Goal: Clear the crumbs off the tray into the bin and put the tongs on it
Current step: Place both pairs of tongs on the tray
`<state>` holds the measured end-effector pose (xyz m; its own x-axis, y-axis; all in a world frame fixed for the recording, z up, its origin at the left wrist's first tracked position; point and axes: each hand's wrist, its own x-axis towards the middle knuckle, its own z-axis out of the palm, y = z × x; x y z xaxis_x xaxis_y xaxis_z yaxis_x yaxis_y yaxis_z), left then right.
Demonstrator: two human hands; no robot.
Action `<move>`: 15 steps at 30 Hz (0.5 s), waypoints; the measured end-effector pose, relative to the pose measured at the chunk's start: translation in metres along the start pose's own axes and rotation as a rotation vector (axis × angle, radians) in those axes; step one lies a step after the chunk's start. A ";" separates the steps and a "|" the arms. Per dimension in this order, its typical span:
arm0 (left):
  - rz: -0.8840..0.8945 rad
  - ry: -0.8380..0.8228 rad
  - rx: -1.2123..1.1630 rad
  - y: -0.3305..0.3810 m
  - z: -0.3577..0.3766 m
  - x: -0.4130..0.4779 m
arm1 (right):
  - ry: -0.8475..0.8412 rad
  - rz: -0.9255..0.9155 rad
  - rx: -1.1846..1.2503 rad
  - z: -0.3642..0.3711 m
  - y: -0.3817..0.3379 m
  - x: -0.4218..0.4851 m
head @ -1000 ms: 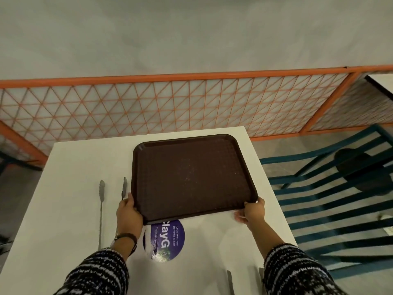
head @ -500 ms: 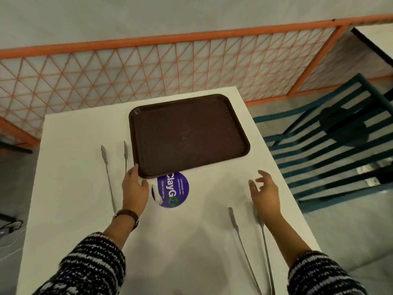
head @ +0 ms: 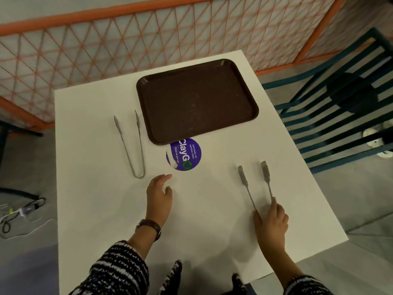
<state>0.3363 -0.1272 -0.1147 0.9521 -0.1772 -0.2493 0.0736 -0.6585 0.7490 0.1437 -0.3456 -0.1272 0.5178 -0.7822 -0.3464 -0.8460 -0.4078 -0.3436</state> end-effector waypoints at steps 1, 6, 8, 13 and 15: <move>0.002 0.016 0.001 -0.001 -0.004 0.002 | -0.002 -0.026 0.005 0.001 -0.006 0.001; -0.014 0.124 -0.021 0.001 -0.026 0.020 | 0.029 -0.235 0.013 -0.005 -0.062 0.035; -0.022 0.156 -0.050 0.000 -0.033 0.029 | 0.054 -0.333 -0.013 -0.013 -0.098 0.064; -0.102 0.249 -0.082 -0.009 -0.042 0.047 | 0.120 -0.519 -0.125 -0.032 -0.193 0.156; -0.108 0.276 -0.095 -0.012 -0.046 0.053 | 0.120 -0.548 -0.172 -0.034 -0.227 0.189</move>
<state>0.3993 -0.0951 -0.1092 0.9810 0.1039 -0.1639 0.1935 -0.5893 0.7844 0.4293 -0.4167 -0.0849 0.8761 -0.4791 -0.0534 -0.4723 -0.8308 -0.2946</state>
